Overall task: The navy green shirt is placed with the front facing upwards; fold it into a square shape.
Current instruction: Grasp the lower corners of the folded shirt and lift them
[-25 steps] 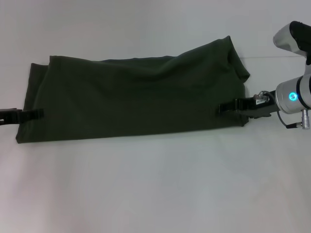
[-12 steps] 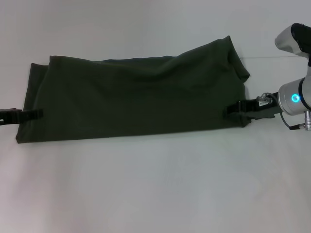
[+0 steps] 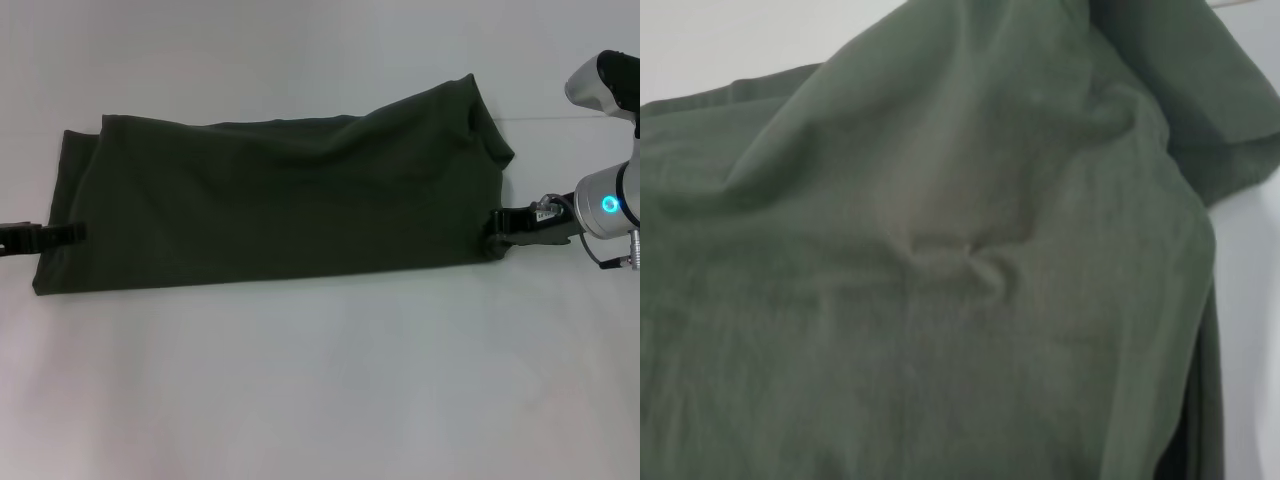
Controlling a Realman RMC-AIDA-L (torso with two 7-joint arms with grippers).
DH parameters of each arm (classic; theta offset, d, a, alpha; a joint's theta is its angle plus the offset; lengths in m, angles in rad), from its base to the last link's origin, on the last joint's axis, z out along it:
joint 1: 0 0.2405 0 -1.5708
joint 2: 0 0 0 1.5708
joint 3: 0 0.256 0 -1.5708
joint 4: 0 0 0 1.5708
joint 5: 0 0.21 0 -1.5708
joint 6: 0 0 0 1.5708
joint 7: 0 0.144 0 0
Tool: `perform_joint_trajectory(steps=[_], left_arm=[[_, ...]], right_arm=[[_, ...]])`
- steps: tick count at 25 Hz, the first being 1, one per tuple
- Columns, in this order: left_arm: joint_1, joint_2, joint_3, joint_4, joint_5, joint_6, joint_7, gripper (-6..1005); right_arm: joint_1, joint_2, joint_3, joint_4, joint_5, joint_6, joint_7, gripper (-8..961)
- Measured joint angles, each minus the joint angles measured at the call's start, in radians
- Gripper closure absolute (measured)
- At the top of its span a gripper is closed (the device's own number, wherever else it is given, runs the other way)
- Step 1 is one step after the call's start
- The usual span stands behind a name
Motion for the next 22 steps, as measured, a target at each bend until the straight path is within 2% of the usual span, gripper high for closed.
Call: perform_joint_trajectory(steps=[5, 8, 10, 14, 15, 16, 22], left_arm=[[-0.002, 0.004, -0.009, 0.000, 0.004, 0.017, -0.010, 126], [-0.009, 0.018, -0.016, 0.000, 0.009, 0.061, -0.041, 126], [-0.014, 0.031, -0.023, 0.000, 0.011, 0.095, -0.064, 126], [-0.054, 0.070, -0.083, -0.008, 0.069, 0.203, -0.107, 126], [-0.054, 0.070, -0.083, -0.008, 0.069, 0.203, -0.107, 126], [-0.076, 0.085, -0.108, -0.012, 0.129, 0.235, -0.128, 126], [-0.091, 0.086, -0.099, -0.033, 0.186, 0.231, -0.111, 126]], right_arm=[[-0.002, 0.001, 0.000, -0.001, 0.000, 0.000, -0.004, 704], [-0.002, 0.000, 0.000, -0.003, 0.000, 0.000, -0.006, 920], [-0.003, -0.001, 0.000, -0.005, 0.000, 0.000, -0.007, 926], [-0.005, -0.002, 0.000, -0.008, 0.000, -0.003, -0.009, 936], [-0.005, -0.003, 0.000, -0.009, 0.000, -0.003, -0.010, 936], [-0.005, -0.004, 0.000, -0.009, 0.000, -0.003, -0.010, 936], [-0.015, -0.009, 0.000, -0.008, -0.001, -0.002, -0.016, 936]])
